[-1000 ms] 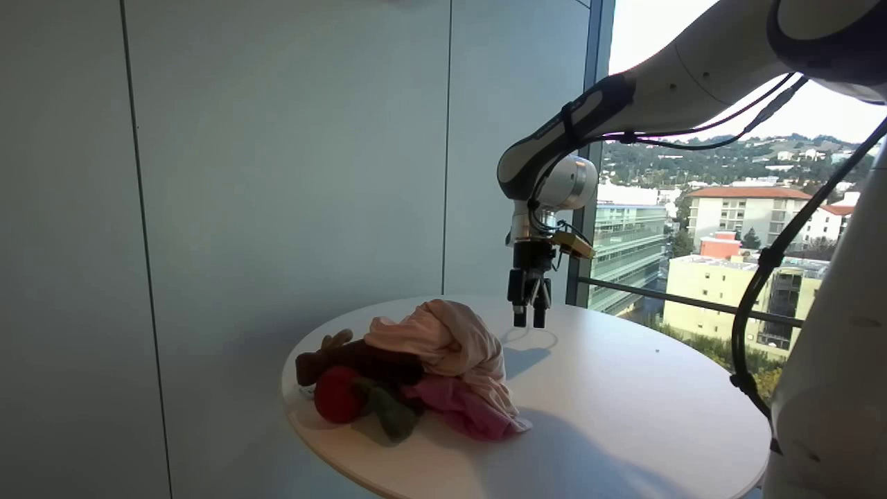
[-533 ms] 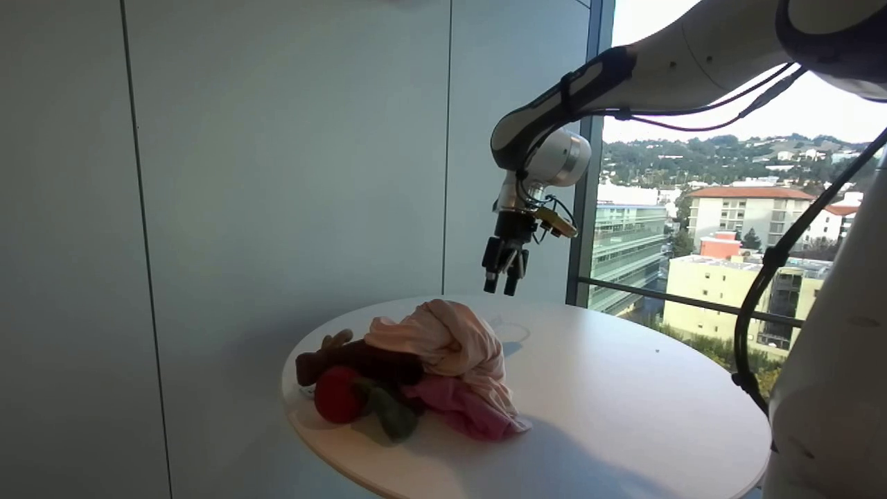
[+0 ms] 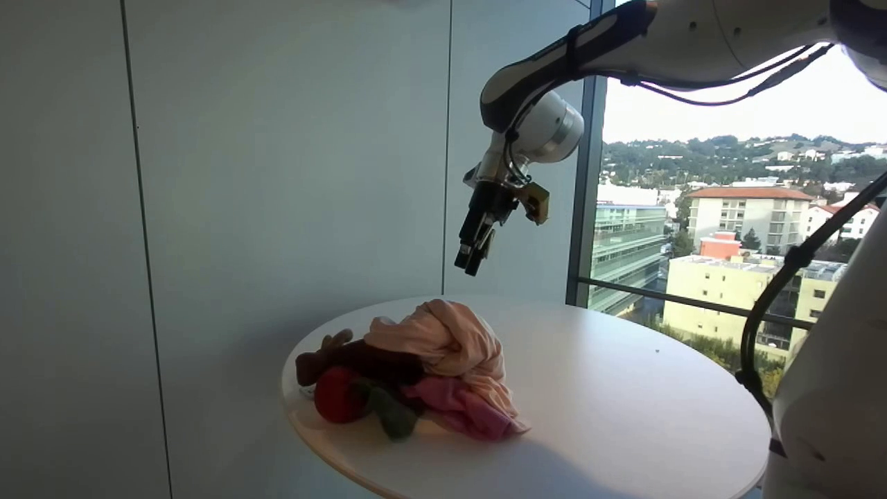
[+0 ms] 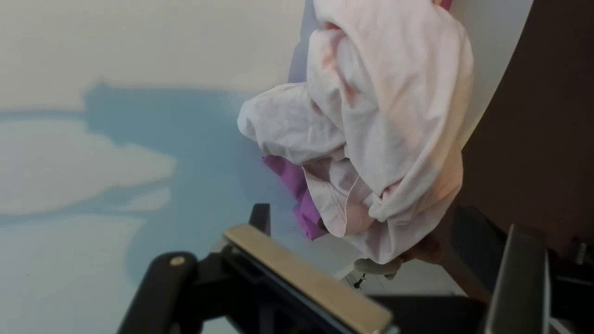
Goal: Move the items on the left to the right side of the table.
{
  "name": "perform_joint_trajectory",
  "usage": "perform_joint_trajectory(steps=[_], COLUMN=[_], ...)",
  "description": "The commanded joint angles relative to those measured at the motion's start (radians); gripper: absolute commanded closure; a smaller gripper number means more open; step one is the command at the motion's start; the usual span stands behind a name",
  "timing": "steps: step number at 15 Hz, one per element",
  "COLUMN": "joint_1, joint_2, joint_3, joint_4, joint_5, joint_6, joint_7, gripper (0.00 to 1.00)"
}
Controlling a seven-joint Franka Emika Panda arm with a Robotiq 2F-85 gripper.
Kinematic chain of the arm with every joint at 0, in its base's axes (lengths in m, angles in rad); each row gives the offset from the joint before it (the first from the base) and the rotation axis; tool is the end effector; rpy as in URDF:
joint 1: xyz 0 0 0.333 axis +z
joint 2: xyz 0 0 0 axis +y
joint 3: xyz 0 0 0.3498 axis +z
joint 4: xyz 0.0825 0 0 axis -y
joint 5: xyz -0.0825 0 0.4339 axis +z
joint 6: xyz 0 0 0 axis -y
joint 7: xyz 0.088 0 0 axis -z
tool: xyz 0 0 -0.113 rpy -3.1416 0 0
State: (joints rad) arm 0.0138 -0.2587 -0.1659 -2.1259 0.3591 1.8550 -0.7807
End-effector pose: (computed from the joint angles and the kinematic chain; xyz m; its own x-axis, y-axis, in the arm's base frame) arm 0.5157 -0.0550 0.5348 0.8559 0.4592 0.2378 0.5139 -0.8065 -0.2923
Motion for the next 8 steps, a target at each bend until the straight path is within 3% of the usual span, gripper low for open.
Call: perform_joint_trajectory(steps=[1,5,6,7,8], joint_1=[0.024,0.053,0.064,0.076,0.088], joint_2=[-0.069,-0.121,-0.143,-0.157,-0.169], joint_3=[0.037,0.069,0.079,0.084,0.086], joint_4=[-0.139,-0.272,-0.321,-0.364,-0.397], joint_5=[-0.002,0.032,0.042,0.063,0.083], joint_6=[0.046,0.107,0.176,0.248,0.303], joint_7=[-0.117,-0.173,-0.192,-0.215,-0.23], gripper=[0.0,0.0,0.0,0.25,0.26])
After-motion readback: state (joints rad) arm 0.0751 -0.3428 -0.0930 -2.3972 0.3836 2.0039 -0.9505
